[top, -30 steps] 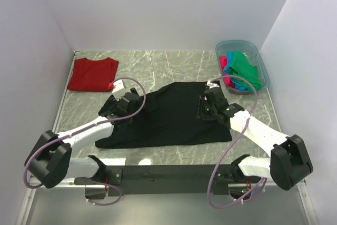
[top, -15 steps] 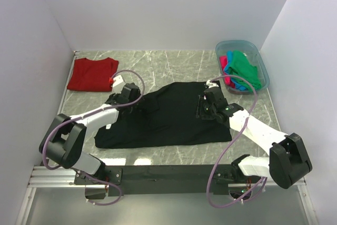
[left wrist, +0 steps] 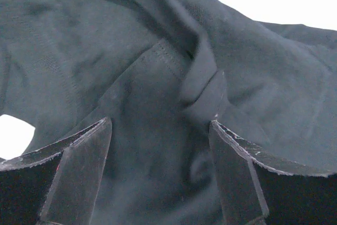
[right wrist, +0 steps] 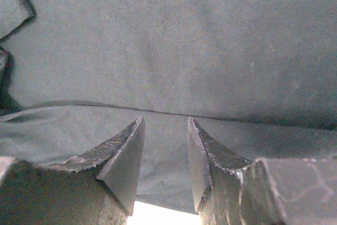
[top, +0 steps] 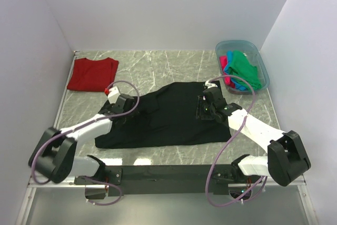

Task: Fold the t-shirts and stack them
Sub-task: Fold the tshirt

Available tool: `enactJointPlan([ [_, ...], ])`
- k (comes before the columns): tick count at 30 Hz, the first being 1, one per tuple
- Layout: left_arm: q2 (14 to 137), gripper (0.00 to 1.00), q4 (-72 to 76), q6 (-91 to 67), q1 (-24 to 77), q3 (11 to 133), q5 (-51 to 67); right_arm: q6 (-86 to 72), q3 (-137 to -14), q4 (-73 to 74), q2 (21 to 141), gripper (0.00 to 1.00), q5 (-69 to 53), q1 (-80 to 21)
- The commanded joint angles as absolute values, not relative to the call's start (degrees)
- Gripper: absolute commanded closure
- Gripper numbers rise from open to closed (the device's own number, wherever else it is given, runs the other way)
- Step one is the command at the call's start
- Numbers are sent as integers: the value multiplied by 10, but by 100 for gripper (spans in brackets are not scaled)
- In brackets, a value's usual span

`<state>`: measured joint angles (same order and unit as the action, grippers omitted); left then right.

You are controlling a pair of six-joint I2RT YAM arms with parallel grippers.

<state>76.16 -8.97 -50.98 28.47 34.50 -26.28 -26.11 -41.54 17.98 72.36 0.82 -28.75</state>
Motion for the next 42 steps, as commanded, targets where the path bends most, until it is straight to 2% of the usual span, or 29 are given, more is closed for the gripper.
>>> enactJointPlan([
  [1,694,20,-129,-524,283,335,-273,-254,-413,166,724,55,18,-293],
  [9,664,20,-114,-513,283,374,-276,-254,-417,167,727,55,15,-293],
  [15,758,20,-56,-401,283,476,-245,-253,-410,170,718,55,19,-294],
  [21,853,20,-63,-335,280,537,-203,-254,-403,170,715,55,25,-293],
  [25,908,26,-74,-342,280,538,-177,-250,-407,175,718,55,32,-293],
  [29,902,33,-53,-353,280,494,-147,-248,-411,176,722,55,33,-293],
  [36,896,35,-68,-352,281,482,-163,-249,-418,175,732,55,27,-294],
  [42,895,47,-82,-351,280,473,-171,-249,-417,176,734,55,32,-293],
])
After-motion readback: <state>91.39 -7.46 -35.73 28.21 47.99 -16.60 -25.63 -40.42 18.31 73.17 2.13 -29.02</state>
